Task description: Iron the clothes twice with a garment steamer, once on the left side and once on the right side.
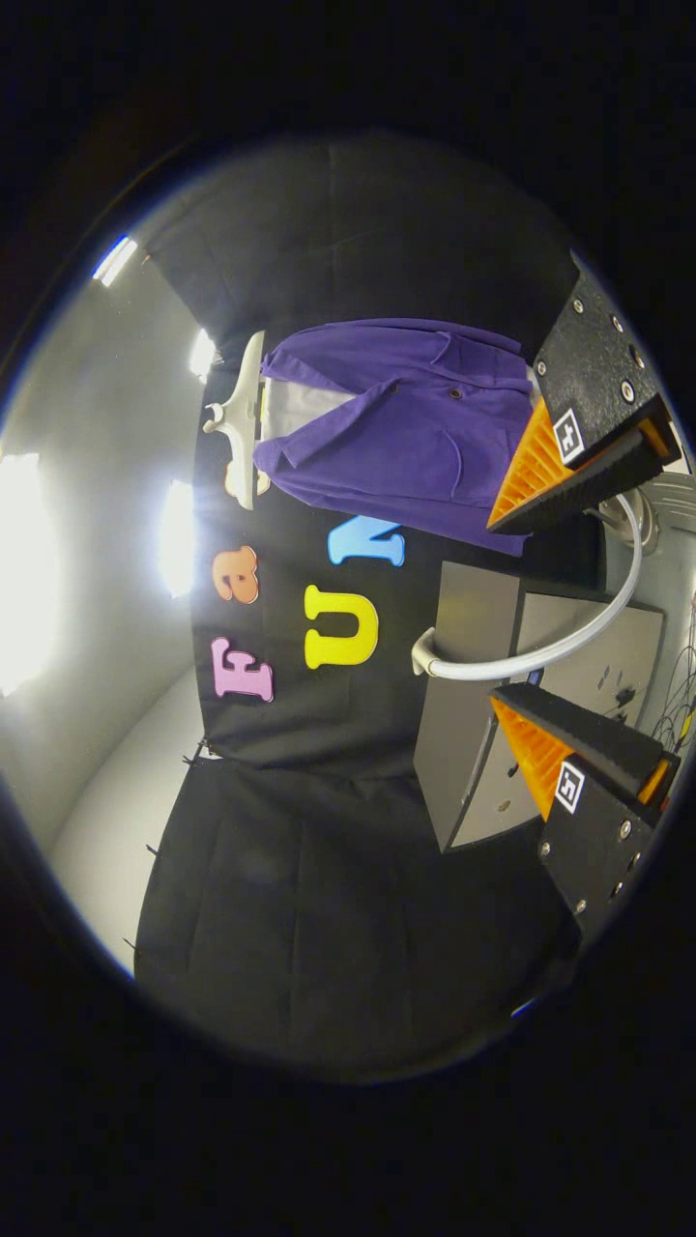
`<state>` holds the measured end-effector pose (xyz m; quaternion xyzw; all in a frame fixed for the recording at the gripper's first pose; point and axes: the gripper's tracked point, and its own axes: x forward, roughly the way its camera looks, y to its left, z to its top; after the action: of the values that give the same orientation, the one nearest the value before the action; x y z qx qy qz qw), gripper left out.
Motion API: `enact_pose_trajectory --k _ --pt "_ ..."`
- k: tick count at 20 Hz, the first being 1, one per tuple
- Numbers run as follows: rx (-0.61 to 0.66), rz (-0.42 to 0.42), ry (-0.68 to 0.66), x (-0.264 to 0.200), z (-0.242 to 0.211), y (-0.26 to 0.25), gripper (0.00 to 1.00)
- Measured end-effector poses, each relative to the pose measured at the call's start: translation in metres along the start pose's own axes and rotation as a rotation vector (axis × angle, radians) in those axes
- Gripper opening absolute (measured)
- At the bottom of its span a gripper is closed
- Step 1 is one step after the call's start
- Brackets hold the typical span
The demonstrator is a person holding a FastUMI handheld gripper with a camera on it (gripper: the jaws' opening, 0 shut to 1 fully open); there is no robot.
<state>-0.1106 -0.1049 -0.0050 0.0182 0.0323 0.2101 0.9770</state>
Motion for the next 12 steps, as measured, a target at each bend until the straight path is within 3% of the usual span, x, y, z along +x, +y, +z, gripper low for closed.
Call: enact_pose_trajectory --k 7,12 --pt "-0.022 -0.032 -0.018 0.060 0.029 0.000 0.95" --pt "0.009 -0.037 0.065 0.129 0.036 0.017 0.95"
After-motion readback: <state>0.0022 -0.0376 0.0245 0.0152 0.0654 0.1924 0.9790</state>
